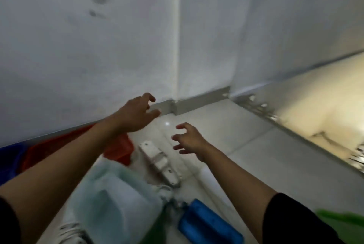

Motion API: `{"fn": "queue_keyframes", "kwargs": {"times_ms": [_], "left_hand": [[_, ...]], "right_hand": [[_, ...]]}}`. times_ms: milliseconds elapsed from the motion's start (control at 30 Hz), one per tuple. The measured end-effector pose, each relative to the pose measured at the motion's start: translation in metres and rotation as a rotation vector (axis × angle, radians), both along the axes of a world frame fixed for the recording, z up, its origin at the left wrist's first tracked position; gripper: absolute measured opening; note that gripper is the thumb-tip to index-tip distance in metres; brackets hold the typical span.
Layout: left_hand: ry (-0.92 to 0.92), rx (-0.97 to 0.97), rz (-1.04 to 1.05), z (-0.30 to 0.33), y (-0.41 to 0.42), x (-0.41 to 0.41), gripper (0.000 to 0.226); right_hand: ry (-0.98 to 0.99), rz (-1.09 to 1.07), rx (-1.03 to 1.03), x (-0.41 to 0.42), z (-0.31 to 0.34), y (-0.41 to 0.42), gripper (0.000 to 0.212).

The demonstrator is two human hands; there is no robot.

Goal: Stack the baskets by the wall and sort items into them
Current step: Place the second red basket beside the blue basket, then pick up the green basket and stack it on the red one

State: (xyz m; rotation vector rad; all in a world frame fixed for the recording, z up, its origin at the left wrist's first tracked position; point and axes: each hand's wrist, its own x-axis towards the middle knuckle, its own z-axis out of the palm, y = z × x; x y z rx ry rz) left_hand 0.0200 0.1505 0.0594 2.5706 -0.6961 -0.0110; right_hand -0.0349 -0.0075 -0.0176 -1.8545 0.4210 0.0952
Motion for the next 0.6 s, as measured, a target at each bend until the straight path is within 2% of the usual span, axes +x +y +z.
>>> {"fn": "queue_keyframes", "kwargs": {"times_ms": [200, 300, 367, 433, 500, 600], "left_hand": [[0.09, 0.04, -0.322, -0.009, -0.157, -0.075, 0.04], [0.182, 0.105, -0.456, -0.044, -0.217, -0.123, 0.036], [0.281, 0.151, -0.524, -0.078, -0.246, -0.157, 0.032], [0.372, 0.172, -0.549, -0.114, -0.262, -0.185, 0.029], [0.544, 0.141, -0.525, -0.147, -0.268, -0.208, 0.023], [0.785, 0.061, -0.431, -0.183, -0.266, -0.224, 0.019]], "right_hand": [[0.007, -0.251, -0.203, -0.099, -0.006, -0.103, 0.044], [0.094, -0.405, -0.4, -0.153, -0.035, -0.142, 0.046], [0.226, -0.563, -0.537, -0.188, -0.06, -0.159, 0.048], [0.365, -0.721, -0.647, -0.214, -0.082, -0.171, 0.053], [0.487, -0.822, -0.641, -0.23, -0.106, -0.178, 0.057], [0.532, -0.888, -0.565, -0.238, -0.134, -0.181, 0.039]]}}
